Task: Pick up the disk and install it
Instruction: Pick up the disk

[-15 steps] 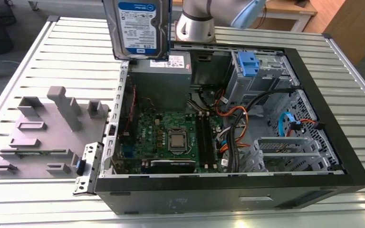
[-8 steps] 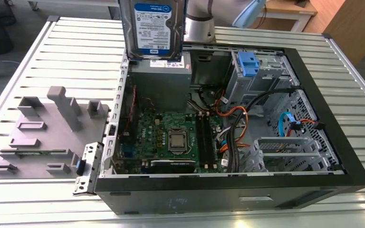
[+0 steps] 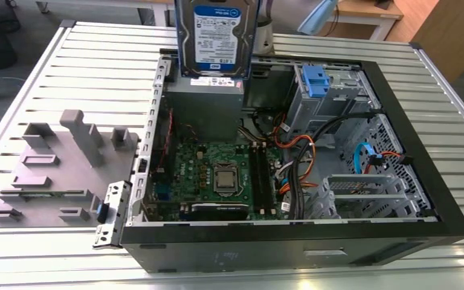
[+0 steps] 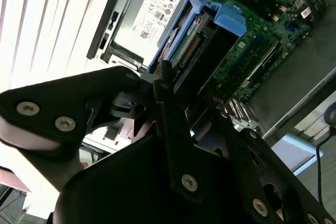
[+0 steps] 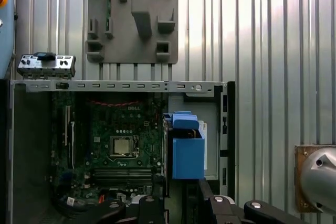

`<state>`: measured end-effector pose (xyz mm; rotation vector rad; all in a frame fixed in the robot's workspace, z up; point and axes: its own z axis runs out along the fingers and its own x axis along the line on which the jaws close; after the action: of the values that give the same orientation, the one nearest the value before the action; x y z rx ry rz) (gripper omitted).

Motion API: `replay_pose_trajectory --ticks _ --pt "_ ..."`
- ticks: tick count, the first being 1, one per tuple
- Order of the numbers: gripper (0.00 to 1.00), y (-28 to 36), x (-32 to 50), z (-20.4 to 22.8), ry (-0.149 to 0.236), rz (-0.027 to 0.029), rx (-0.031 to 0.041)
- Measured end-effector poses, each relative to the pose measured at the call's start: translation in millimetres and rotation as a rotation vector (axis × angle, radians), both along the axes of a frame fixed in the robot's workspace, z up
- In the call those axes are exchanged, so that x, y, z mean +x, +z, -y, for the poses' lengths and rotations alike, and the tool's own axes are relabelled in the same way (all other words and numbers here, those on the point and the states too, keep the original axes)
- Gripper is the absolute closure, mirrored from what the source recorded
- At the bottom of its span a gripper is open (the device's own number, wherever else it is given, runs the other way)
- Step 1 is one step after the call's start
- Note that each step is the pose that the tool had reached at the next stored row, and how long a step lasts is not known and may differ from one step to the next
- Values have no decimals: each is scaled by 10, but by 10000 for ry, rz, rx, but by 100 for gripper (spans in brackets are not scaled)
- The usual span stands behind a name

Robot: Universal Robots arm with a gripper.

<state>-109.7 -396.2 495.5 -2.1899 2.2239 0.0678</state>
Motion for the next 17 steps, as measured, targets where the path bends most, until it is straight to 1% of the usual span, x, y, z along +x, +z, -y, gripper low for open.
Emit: replay_pose_trajectory --ticks 11,17 --pt "65 -5 387 0 -1 0 0" --pt "65 -8 573 0 0 0 1"
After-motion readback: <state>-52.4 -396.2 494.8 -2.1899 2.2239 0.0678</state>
